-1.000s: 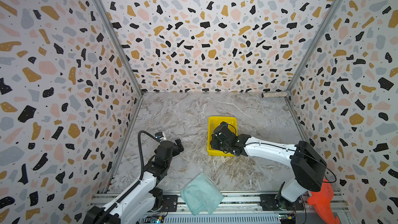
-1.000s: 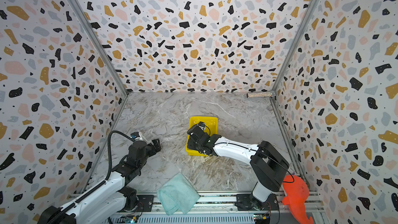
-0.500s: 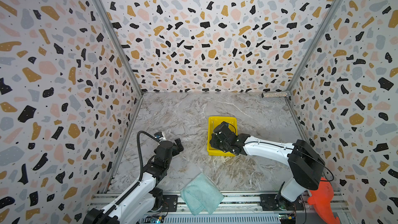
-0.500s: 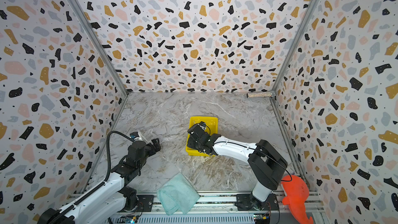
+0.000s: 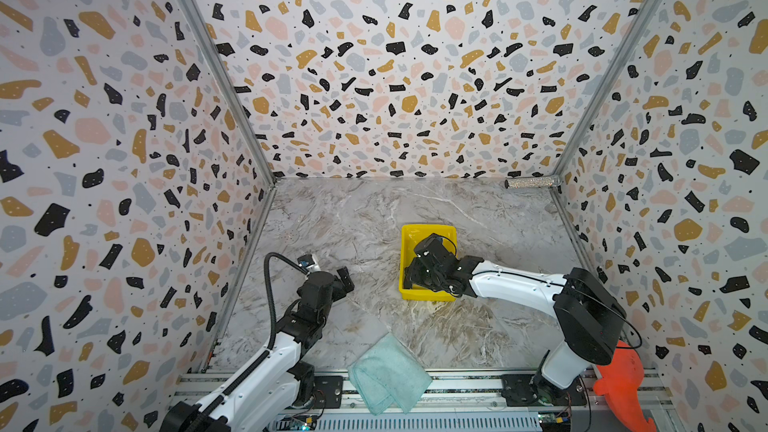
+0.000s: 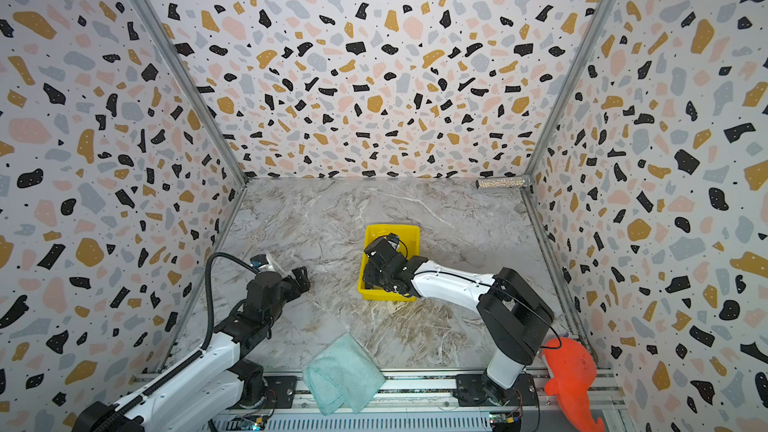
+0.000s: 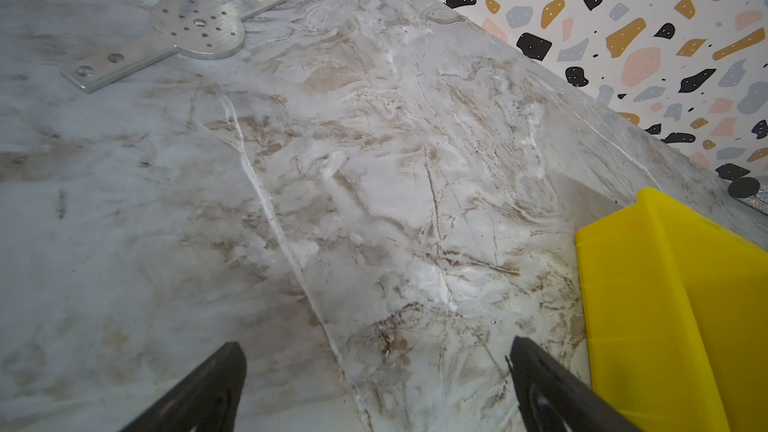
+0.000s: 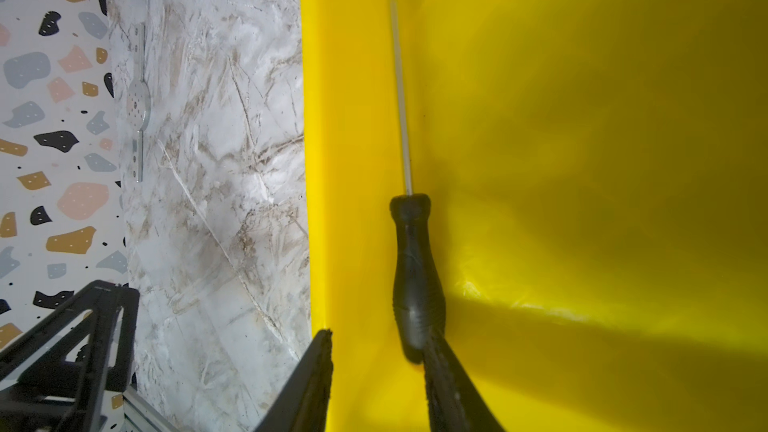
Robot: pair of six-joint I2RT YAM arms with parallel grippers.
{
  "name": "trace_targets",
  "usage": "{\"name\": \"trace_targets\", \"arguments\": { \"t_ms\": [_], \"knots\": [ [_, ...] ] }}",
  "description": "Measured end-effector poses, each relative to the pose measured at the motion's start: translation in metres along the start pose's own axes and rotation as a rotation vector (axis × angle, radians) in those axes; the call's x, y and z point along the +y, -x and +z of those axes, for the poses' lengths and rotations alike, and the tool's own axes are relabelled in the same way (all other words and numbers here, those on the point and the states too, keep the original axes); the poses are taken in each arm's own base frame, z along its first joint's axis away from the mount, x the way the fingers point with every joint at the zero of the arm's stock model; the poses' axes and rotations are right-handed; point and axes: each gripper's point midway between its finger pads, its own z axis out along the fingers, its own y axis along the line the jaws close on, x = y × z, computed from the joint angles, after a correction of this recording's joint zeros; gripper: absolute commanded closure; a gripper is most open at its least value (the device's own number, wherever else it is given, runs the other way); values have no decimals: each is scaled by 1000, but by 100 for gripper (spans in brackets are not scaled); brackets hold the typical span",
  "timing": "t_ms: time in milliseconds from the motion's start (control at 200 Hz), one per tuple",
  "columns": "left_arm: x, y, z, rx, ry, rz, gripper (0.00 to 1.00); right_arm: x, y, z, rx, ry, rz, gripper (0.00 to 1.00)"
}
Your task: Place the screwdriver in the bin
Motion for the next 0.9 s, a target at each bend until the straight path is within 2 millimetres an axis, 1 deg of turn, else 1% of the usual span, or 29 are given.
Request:
{"name": "trace_targets", "arguments": {
  "t_ms": [185,230,295,350,385,410,430,435,445,476,481,491,536,561,576,596,611,656,681,696,701,731,736,766,781,846,876,901],
  "knots": [
    [0,0,0,0,0,0,0,-2,1,-1,-4,-10,-5,58],
    [0,0,0,0,0,0,0,-3,3,-4,-10,-17,-12,56],
    [0,0,0,0,0,0,0,-4,10,-14,-34,-31,-31,53],
    [0,0,0,1,1,0,0,-4,22,-30,-76,-36,-52,48],
    [0,0,0,2,1,1,0,-3,32,-43,-114,-34,-73,42],
    [0,-1,0,2,2,1,0,-3,43,-55,-150,-30,-89,36],
    [0,-1,1,3,2,1,0,-2,48,-62,-170,-29,-107,33],
    [0,-1,1,4,3,1,0,-2,51,-66,-184,-29,-112,32],
    [1,-1,1,4,3,2,0,-2,56,-71,-203,-26,-113,24],
    [1,-2,1,6,4,2,0,-2,68,-86,-255,-25,-148,8],
    [1,-2,1,6,4,2,0,-2,72,-91,-272,-23,-148,3],
    [1,-2,1,7,5,3,0,-2,77,-96,-294,-24,-164,0],
    [1,-2,1,9,6,4,0,-6,96,-121,-406,-35,-217,1],
    [1,-3,1,10,6,4,0,-12,106,-136,-475,-54,-245,1],
    [1,-3,1,10,7,4,0,-19,114,-147,-531,-76,-260,1],
    [1,-3,1,10,7,4,0,-25,119,-156,-580,-94,-267,1],
    [1,-3,1,10,7,4,0,-34,125,-165,-629,-119,-282,1],
    [1,-3,1,10,7,4,0,-56,134,-180,-726,-174,-314,0],
    [1,-3,1,10,7,4,0,-76,138,-186,-775,-225,-333,0],
    [1,-3,1,10,7,4,0,-84,139,-188,-792,-245,-345,0],
    [1,-3,1,10,7,4,0,-90,141,-188,-802,-261,-347,0],
    [1,-3,1,10,7,4,0,-110,144,-191,-837,-307,-358,0],
    [1,-3,1,10,7,4,0,-116,145,-192,-844,-321,-359,0],
    [1,-3,1,10,7,4,0,-138,147,-191,-862,-370,-362,1],
    [1,-3,1,11,7,4,0,-153,148,-190,-873,-403,-361,1],
    [1,-3,1,11,8,4,0,-204,146,-186,-885,-500,-349,1],
    [1,-3,1,11,8,4,0,-224,142,-185,-885,-536,-344,1],
    [1,-3,1,11,8,4,0,-235,140,-184,-887,-553,-346,1]
  ]
}}
